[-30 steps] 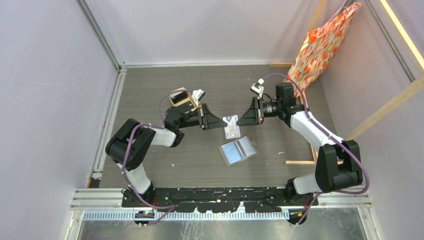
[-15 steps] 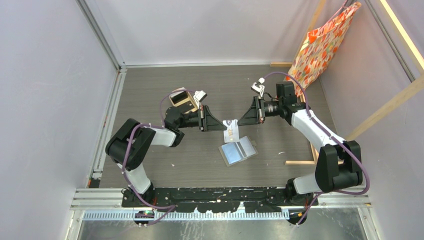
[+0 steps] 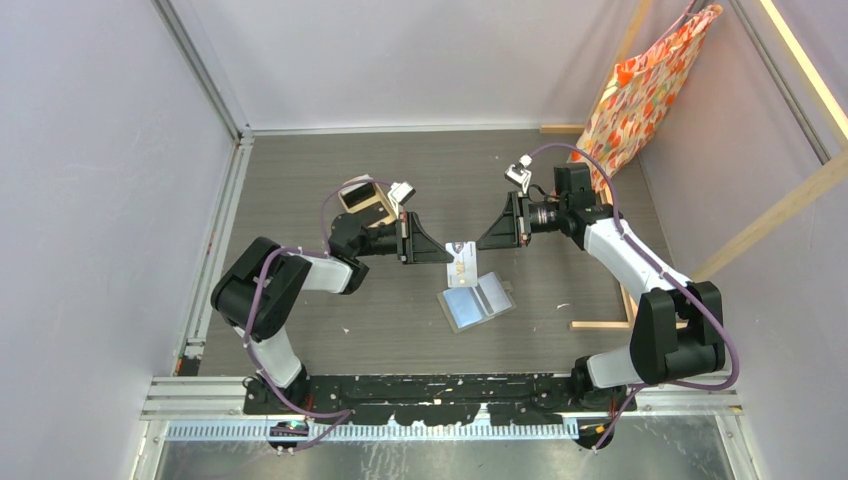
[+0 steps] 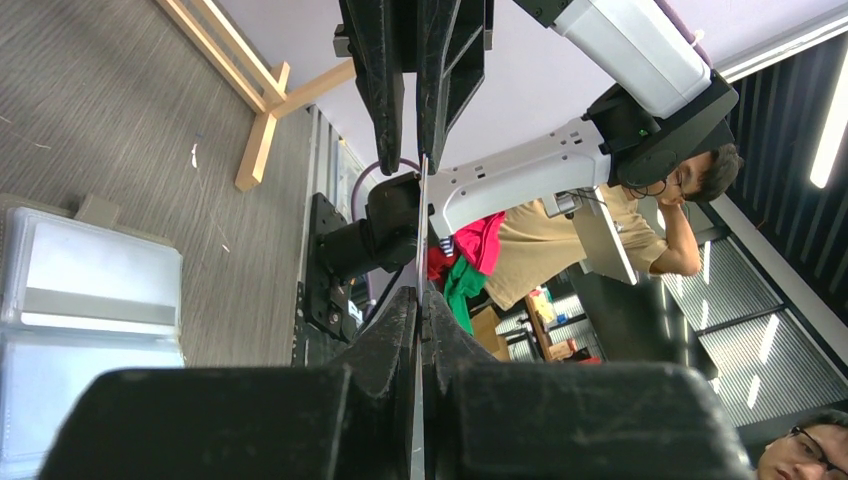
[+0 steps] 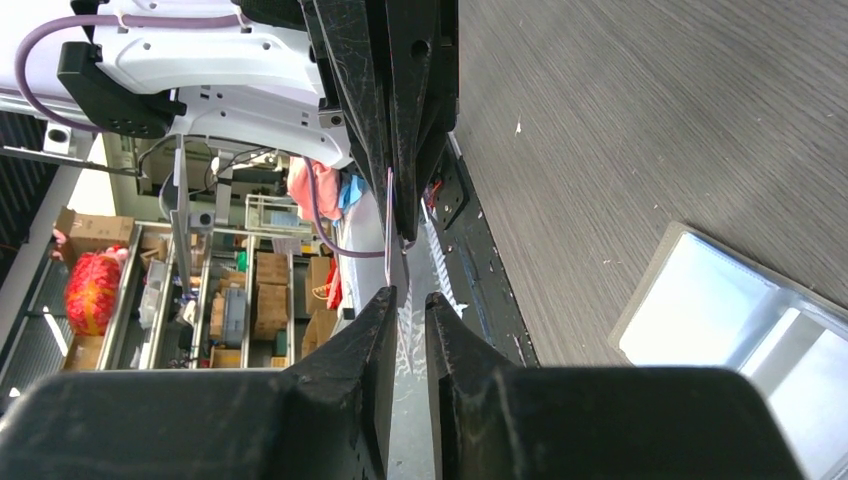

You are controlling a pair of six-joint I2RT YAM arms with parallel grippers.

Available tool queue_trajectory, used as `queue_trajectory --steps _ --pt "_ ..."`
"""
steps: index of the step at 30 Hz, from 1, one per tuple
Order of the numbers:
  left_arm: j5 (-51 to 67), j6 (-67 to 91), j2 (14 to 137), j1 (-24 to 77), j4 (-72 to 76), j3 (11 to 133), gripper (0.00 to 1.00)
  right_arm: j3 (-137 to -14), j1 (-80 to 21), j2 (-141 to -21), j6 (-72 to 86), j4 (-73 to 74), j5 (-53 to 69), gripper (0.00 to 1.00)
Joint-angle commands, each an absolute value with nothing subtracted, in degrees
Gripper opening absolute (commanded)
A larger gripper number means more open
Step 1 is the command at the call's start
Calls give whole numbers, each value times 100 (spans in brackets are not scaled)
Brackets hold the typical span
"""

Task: Put the credit cards into the card holder
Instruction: Place the credit card in the storage box.

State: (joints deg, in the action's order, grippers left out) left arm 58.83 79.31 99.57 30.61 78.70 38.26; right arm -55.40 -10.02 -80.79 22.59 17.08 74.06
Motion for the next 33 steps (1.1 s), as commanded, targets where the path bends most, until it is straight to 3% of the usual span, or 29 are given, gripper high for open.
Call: queue_trajectory --steps 1,33 --pt "5985 7901 9905 3050 8200 3981 3 -5730 -985 -8026 2196 1696 7569 23" --pt "6019 7961 9835 3067 8200 4001 2 -5819 -1096 -8070 1657 2255 7071 19"
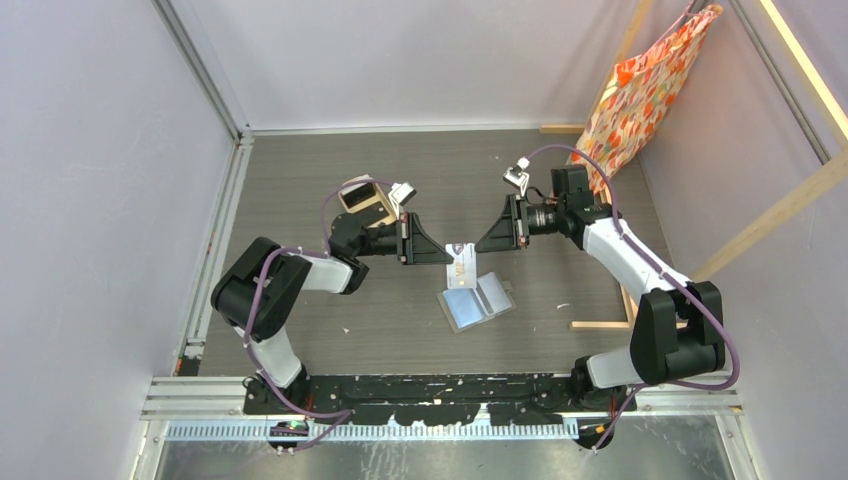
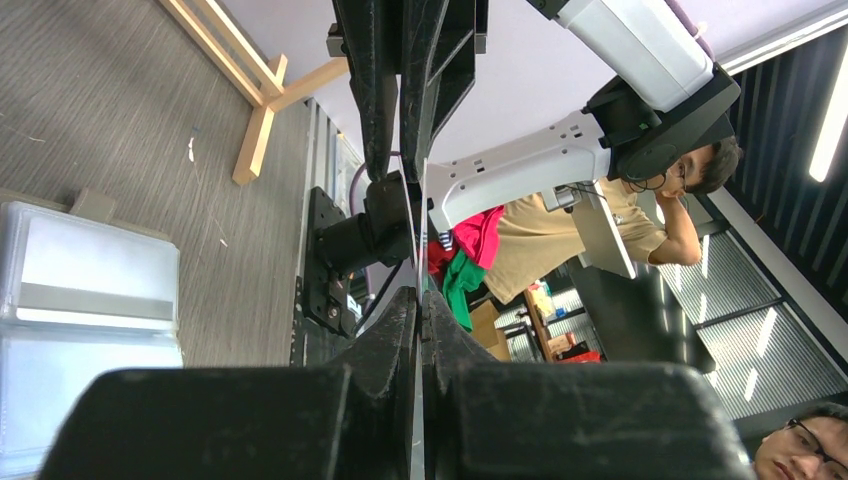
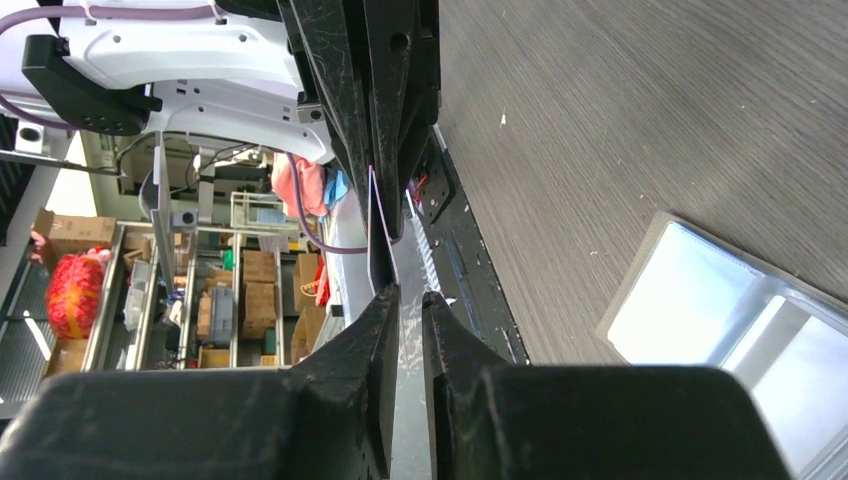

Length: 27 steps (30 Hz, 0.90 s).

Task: Put the credit cards into the card holder
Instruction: Place the credit card in the storage box.

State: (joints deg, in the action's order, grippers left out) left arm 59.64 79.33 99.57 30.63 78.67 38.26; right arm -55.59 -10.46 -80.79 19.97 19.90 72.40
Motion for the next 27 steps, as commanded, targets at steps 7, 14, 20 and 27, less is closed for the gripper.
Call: queue_trajectory --steps 7,14,20,27 --pt "5921 8003 9908 3066 8200 4042 2 -5889 -1233 -8058 1352 2558 6906 20" --pt "5815 7964 10035 3072 8191 4034 2 -5859 -1306 -8071 1478 2422 7122 25" --pt "5787 7963 9994 3076 8191 4078 2 -5769 -1351 -8135 1798 2083 7283 27" --pt "5757 7969 10049 3085 8191 4070 2 -5677 -1483 -8208 2177 1668 7459 24"
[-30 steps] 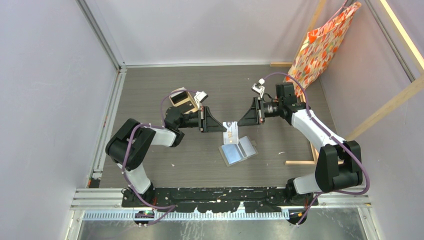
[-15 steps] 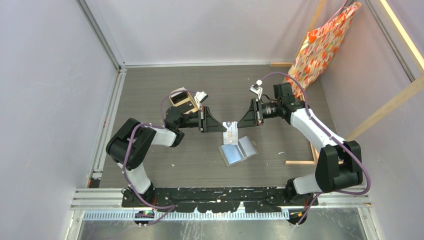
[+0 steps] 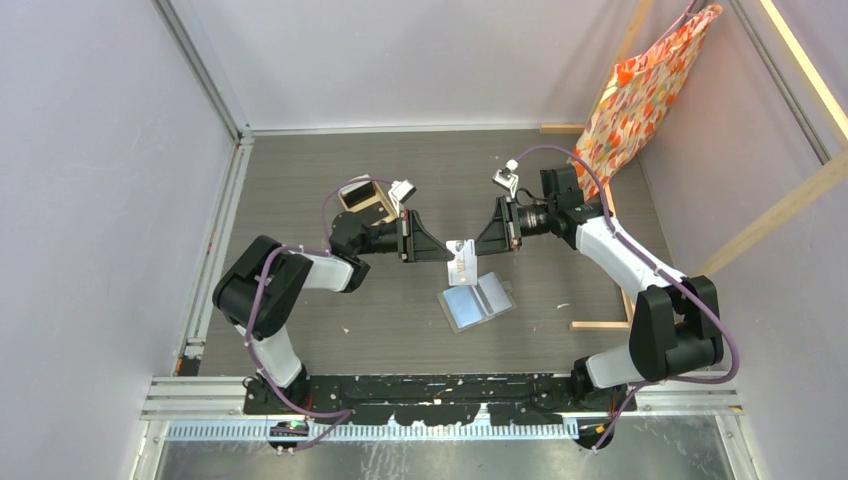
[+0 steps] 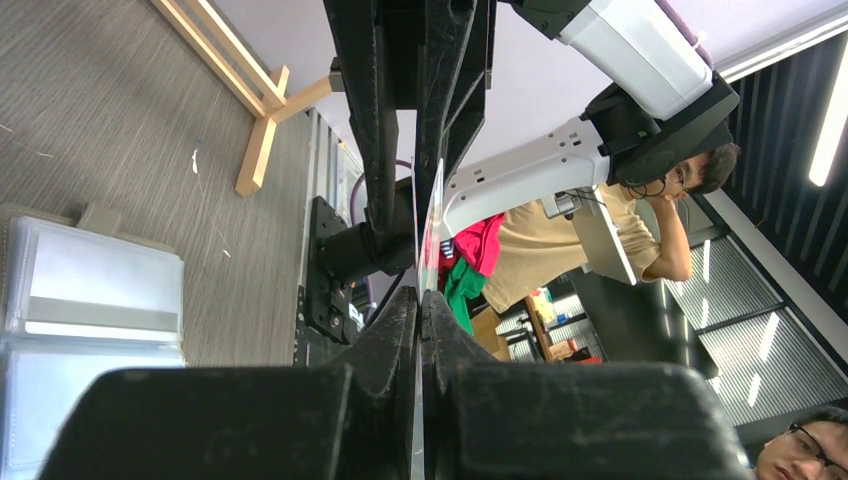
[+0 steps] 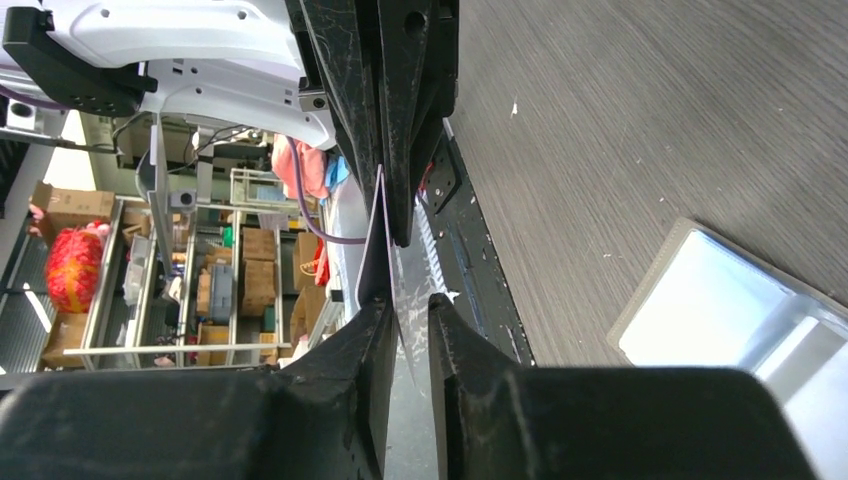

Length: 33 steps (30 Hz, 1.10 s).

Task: Put the credit cards into the card holder
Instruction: Place the credit card in the storage box.

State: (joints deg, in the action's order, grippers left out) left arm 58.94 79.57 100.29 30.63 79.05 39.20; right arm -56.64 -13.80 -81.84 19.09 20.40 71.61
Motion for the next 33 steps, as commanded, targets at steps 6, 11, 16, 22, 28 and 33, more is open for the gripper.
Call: queue_trajectory --steps 6,11,16,22,28,33 --pt "5756 7961 10081 3064 8191 4069 2 -5704 -1487 -8223 2179 1643 7507 1" --pt "5751 7990 10034 2895 8200 3956 3 -5764 -1390 -8207 1984 1892 7340 1" --pt "5710 8018 10070 2813 8200 3874 6 -5749 -1354 -8225 1975 1900 7309 1" --pt "5453 8221 10578 2813 8200 3955 6 -5610 -1354 -8513 2498 1414 7076 1" --pt "5375 8439 11178 2808 8206 4119 7 -5697 -1409 -9117 2956 1172 6817 1" --pt "5441 8416 11265 2561 8207 4090 6 -6317 -1523 -9590 2520 1790 6482 1"
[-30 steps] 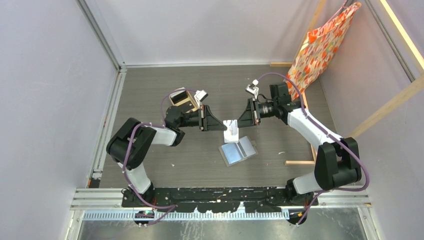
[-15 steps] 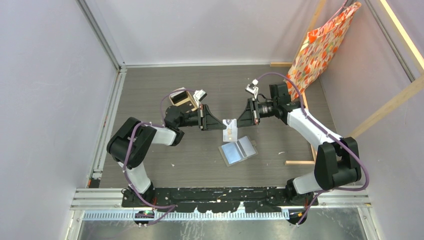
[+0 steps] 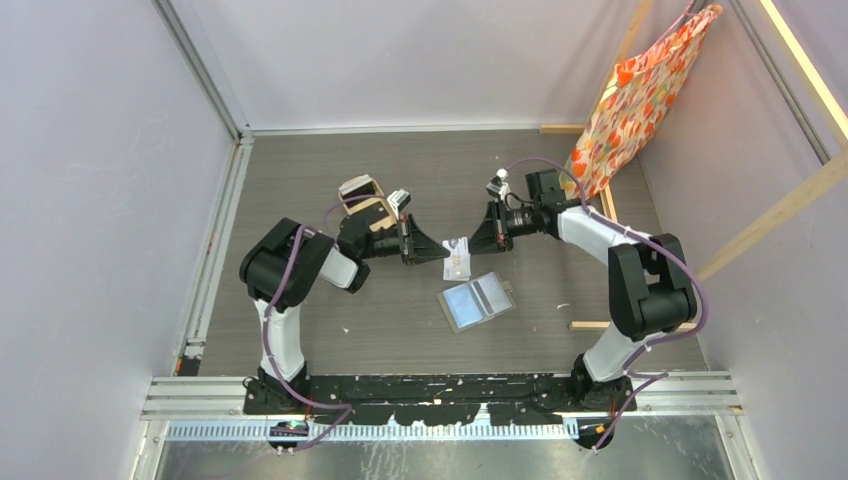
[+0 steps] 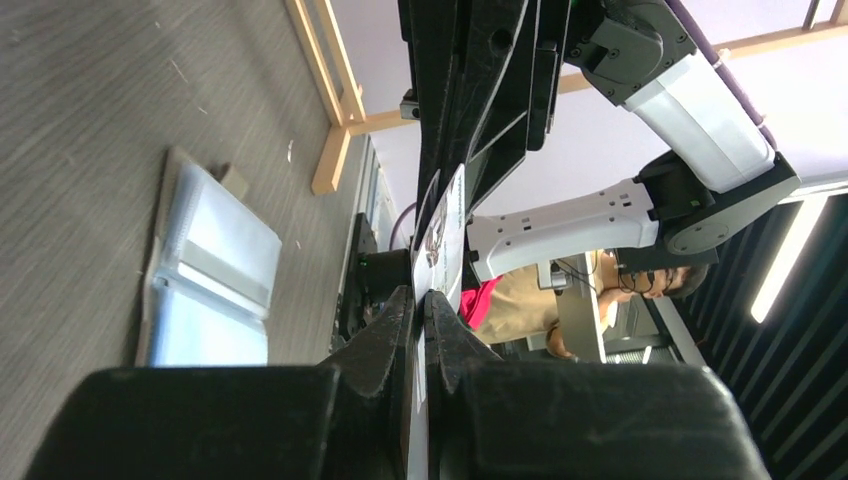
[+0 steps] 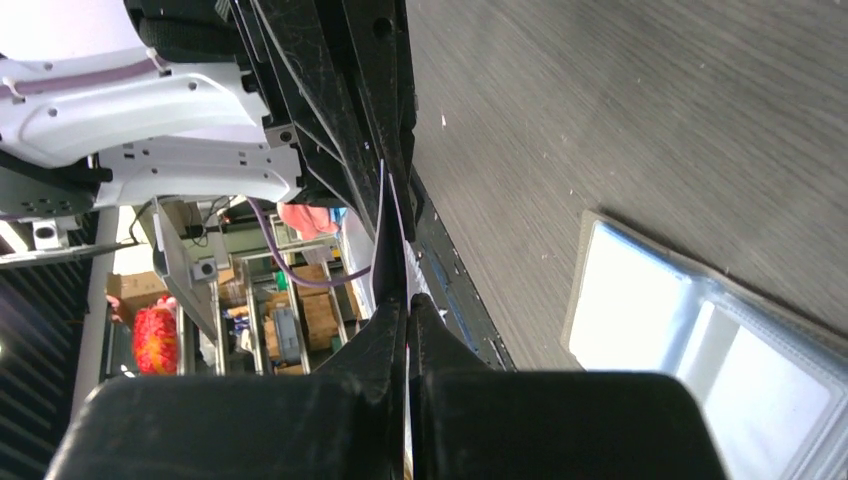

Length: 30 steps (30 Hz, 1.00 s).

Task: Put the credit cards into the card holder
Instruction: Place the credit card in the storage box.

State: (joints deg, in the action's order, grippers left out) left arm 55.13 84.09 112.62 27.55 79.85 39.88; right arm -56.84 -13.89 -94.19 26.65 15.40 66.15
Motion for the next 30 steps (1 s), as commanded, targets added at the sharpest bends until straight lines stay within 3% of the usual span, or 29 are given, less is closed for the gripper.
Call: queue_trajectory --steps 1,8,19,24,30 --pt "5471 8419 11277 2451 8197 4081 6 -6470 -1550 -9714 2478 1880 6472 1" --pt "5727 8607 11337 1281 8200 4314 6 -8458 -2044 -11248 2088 2719 6243 1" --pt "5731 8827 12042 -314 8200 4989 5 -12434 -2587 -14202 3555 2188 6231 1" --pt "5765 8833 12425 -582 8204 5237 5 -13463 -2621 -15032 4332 1564 6112 1" --pt "5682 8599 12360 -857 8047 5148 5 -13422 -2519 -14763 3495 2212 5736 1"
